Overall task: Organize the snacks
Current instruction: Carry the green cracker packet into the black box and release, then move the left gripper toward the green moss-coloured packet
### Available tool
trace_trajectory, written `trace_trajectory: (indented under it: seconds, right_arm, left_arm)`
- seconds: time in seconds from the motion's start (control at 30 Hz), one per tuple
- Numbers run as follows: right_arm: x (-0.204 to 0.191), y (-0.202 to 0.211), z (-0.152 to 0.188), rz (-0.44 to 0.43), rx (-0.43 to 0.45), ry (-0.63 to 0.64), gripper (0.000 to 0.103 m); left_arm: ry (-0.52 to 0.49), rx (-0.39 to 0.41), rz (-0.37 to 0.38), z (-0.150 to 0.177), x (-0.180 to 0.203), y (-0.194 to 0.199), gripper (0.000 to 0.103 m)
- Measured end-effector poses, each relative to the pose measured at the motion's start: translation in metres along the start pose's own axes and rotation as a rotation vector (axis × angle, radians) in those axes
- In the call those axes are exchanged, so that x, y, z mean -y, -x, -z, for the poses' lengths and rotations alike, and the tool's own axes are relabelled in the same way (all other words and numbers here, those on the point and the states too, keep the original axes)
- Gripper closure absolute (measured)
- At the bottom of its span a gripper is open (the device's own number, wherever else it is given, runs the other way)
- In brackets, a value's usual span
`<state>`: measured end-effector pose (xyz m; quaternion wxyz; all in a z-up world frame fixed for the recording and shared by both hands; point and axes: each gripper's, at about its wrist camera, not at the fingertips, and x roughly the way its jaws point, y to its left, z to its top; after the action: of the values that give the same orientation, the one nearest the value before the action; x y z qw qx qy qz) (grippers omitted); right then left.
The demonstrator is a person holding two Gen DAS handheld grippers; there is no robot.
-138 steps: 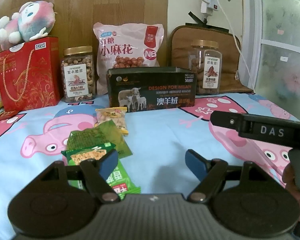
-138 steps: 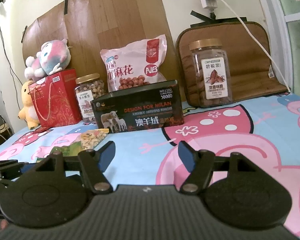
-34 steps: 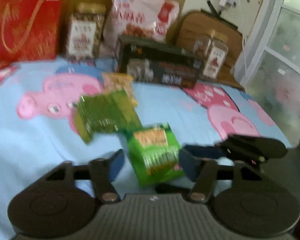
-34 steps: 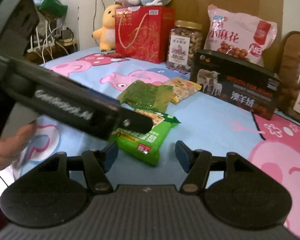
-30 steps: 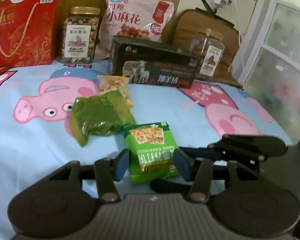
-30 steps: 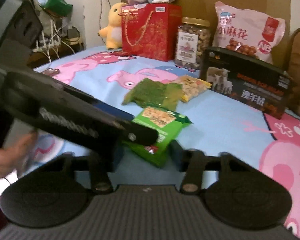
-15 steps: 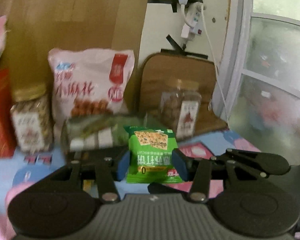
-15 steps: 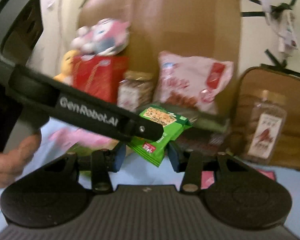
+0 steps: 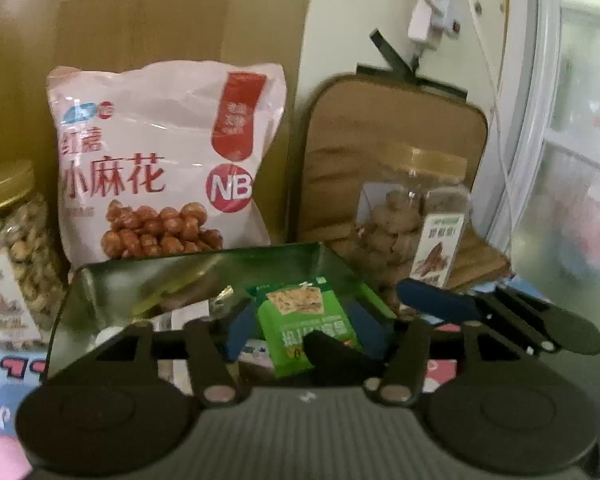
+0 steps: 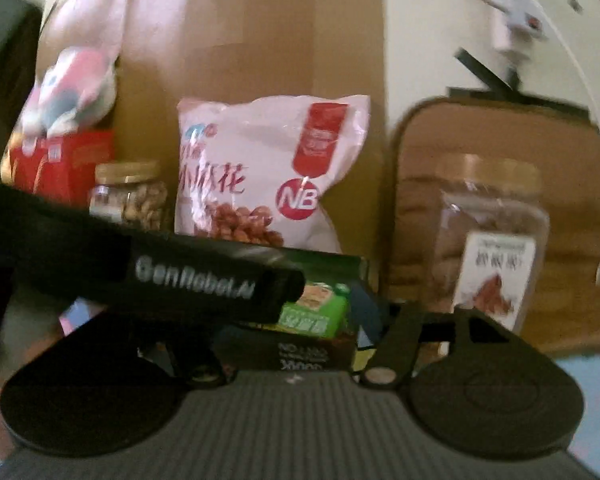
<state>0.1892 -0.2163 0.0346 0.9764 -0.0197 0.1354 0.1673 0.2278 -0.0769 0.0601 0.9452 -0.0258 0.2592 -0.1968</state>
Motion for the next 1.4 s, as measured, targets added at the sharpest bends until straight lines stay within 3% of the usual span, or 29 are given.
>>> trace_trajectory:
  seconds: [0.1,0.3,0.43,0.57,0.7,0.8,0.93,1.4]
  right_arm:
    - [0.010,0.013,0.003,-0.047,0.040,-0.064,0.020]
    - [-0.001,0.032,-0.005,-0.055,0.103,-0.103,0.021]
    - [-0.022,0.044,0.004,-0.120,0.039,-0.106,0.022]
    - [-0.045,0.054,0.016,-0.173,-0.066,-0.082,0.025]
    - [-0.064,0.061,0.028,-0.217,-0.145,-0.104,0.029]
    - [-0.073,0.061,0.036,-0.213,-0.171,-0.143,0.029]
    - [-0.075,0.064,0.039,-0.178,-0.151,-0.167,0.030]
    - [-0.077,0.067,0.041,-0.193,-0.115,-0.155,0.030]
  left_arm:
    - [0.040,0.066,0.006,0.006,-0.001,0.031,0.044]
    - [0.064,0.185,-0.013,0.028,-0.014,0.117,0.038]
    - [0.088,0.177,-0.055,0.064,-0.038,0.159,0.038]
    - [0.089,0.145,-0.145,0.099,-0.063,0.184,0.038]
    - [0.121,0.129,-0.244,0.121,-0.088,0.193,0.038]
    - [0.162,0.121,-0.273,0.133,-0.104,0.192,0.038]
    - [0.185,0.145,-0.259,0.139,-0.109,0.194,0.037]
    - [0.128,0.172,-0.272,0.142,-0.099,0.196,0.035]
